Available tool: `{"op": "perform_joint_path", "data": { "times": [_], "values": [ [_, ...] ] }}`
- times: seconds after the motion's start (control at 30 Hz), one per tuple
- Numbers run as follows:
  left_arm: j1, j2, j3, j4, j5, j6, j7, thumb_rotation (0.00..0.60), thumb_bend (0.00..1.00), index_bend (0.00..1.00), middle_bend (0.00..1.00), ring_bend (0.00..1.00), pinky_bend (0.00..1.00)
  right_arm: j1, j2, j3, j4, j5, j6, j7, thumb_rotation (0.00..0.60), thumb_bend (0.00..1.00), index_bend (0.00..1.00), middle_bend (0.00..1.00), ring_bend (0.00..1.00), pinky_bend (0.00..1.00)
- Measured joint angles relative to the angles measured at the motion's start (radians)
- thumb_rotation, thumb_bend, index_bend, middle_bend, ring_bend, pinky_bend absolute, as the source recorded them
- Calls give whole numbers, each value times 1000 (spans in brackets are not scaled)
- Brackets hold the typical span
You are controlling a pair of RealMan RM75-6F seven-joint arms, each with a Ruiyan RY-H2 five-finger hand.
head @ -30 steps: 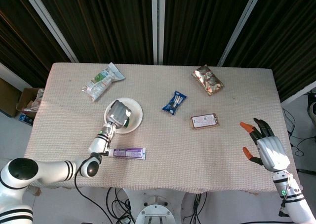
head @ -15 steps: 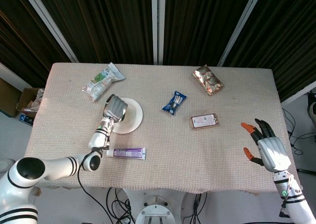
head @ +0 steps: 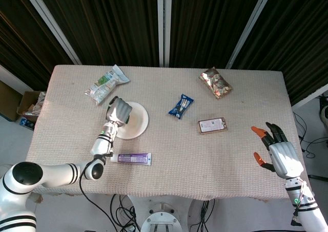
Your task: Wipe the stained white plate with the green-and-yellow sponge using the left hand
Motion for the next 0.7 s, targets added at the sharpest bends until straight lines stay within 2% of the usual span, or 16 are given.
{"op": "perform_joint_path", "data": {
  "times": [0.23, 0.37, 0.5, 0.7],
  "values": [
    [-15, -63, 22, 109, -88, -79, 59, 600, 311, 633, 589, 495, 502, -7, 4, 2, 6, 3, 4, 9, 600, 267, 157, 215, 3, 81],
    [-12, -60, 25, 94, -83, -65, 53, 600, 311, 633, 590, 495, 505, -6, 6, 7, 6, 1, 8, 11, 600, 266, 157, 216, 3, 81],
    [3, -21, 20, 9, -45, -16, 18, 600, 311, 633, 590, 495, 507, -8, 9, 11, 5, -6, 17, 15, 600, 267, 157, 216, 3, 81],
    [70, 98, 41, -214, 111, 111, -81, 600, 311, 633, 587, 494, 498, -7, 6, 9, 11, -14, 15, 23, 600, 267, 157, 216, 3, 81]
  ]
}}
